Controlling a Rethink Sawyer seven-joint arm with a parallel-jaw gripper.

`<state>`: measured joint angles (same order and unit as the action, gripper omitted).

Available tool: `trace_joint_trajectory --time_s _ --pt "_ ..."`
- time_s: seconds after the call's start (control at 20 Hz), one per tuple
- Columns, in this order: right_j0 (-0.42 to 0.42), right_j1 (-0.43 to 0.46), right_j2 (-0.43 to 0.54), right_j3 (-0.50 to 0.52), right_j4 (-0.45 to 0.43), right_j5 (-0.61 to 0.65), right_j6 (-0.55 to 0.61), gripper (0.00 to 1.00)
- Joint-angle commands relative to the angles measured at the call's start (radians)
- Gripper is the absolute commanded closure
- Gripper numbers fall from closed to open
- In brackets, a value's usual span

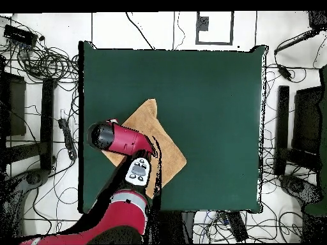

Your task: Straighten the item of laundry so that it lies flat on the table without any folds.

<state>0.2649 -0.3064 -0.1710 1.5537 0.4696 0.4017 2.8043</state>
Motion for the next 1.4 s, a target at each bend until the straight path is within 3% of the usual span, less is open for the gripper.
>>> trace_joint_trajectory --time_s 0.05,0.35,0.6,0.85,1.1,1.4 --pt "-0.141 -0.044 0.166 -0.059 -0.447 0.064 -0.615 0.0" --pt "-0.184 -0.063 0.246 -0.068 -0.594 0.079 -0.495 0.0" --pt "-0.2 -0.078 0.303 -0.094 -0.629 0.167 -0.44 0.0" --pt "-0.148 -0.182 0.27 -0.088 -0.608 0.283 -0.336 0.0" --pt "-0.149 -0.172 0.304 -0.067 -0.554 0.264 -0.26 0.0" --pt "-0.083 -0.197 0.269 -0.057 -0.461 0.315 -0.086 0.0"
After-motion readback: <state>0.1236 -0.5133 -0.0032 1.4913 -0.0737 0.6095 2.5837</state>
